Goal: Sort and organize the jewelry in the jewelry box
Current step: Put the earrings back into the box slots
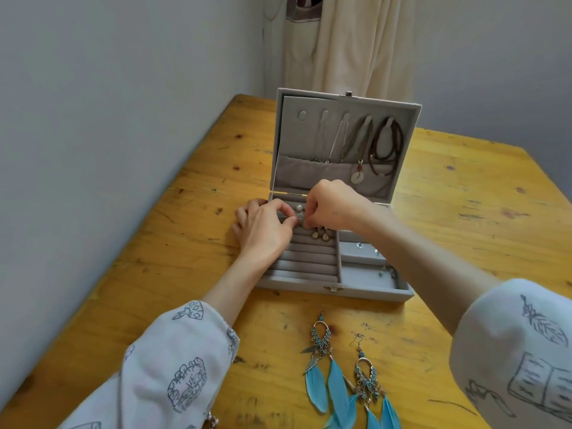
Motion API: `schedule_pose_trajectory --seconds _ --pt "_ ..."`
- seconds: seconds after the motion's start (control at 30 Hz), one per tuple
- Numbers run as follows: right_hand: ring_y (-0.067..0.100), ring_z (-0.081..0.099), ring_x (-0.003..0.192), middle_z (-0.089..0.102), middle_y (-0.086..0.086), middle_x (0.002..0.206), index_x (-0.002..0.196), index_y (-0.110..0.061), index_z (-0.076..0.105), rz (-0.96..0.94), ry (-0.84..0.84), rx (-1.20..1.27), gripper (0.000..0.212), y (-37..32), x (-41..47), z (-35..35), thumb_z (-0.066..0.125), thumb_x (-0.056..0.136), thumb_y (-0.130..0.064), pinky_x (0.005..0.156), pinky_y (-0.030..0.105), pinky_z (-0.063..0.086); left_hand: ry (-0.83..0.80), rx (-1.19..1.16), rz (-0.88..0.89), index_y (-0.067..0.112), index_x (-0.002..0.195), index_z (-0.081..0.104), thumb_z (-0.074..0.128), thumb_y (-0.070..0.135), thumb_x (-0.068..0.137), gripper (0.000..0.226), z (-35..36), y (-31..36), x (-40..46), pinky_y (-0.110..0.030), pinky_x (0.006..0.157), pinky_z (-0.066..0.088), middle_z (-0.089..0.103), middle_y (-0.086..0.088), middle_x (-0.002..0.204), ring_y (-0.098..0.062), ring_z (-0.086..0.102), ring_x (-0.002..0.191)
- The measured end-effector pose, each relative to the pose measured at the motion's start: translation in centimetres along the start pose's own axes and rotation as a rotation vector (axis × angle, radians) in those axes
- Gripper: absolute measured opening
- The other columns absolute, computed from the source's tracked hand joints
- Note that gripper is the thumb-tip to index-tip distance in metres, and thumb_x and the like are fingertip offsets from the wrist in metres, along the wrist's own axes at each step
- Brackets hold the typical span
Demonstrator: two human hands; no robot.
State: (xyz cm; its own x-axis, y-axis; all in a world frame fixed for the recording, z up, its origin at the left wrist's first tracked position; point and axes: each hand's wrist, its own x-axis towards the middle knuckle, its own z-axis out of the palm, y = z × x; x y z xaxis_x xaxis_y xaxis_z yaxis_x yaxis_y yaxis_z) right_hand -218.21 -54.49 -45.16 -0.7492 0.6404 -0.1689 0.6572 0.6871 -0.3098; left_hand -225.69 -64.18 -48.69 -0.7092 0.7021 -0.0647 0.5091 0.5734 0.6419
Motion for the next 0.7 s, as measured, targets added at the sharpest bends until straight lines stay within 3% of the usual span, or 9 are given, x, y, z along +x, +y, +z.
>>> schedule_pose_trajectory --seconds 0.13,0.27,0.5,0.7 --pt "0.027 0.06 0.092 0.066 0.012 0.097 0.085 -0.016 0.068 -0.034 0.033 0.007 0.007 0.2 -0.5 0.4 0.069 0.079 -0.021 0.069 0.028 0.042 0.009 0.018 0.03 0.03 0.096 0.062 0.056 0.036 0.088 0.011 -0.1 -0.2 0.0 -0.038 0.1 0.025 0.043 -0.005 0.133 -0.028 0.027 0.126" --pt "0.024 0.06 0.093 0.067 0.007 0.096 0.091 -0.014 0.071 -0.058 0.102 0.032 0.014 0.5 -2.0 0.4 0.059 0.085 -0.015 0.078 0.03 0.047 0.004 -0.119 0.086 0.027 0.099 0.064 0.052 0.029 0.091 0.015 -1.4 -0.6 -0.9 -0.033 0.101 0.025 0.044 -0.007 0.133 -0.028 0.029 0.127" --pt "0.016 0.055 0.09 0.059 0.003 0.1 0.105 -0.012 0.066 -0.108 0.213 0.172 0.02 -0.9 -8.8 1.5 0.051 0.092 -0.017 0.079 0.026 0.044 -0.069 -0.275 0.153 0.026 0.103 0.06 0.051 0.017 0.092 0.016 -5.0 -4.5 -5.6 -0.026 0.091 0.038 0.055 0.004 0.116 -0.012 0.05 0.109" --pt "0.018 0.059 0.09 0.063 0.003 0.098 0.102 -0.013 0.067 -0.227 0.121 0.263 0.018 -4.5 -15.4 4.5 0.054 0.091 -0.016 0.082 0.03 0.047 -0.179 -0.244 0.129 0.02 0.115 0.055 0.05 0.015 0.093 0.023 -7.4 -7.9 -11.7 -0.02 0.088 0.038 0.056 0.005 0.113 -0.009 0.052 0.106"
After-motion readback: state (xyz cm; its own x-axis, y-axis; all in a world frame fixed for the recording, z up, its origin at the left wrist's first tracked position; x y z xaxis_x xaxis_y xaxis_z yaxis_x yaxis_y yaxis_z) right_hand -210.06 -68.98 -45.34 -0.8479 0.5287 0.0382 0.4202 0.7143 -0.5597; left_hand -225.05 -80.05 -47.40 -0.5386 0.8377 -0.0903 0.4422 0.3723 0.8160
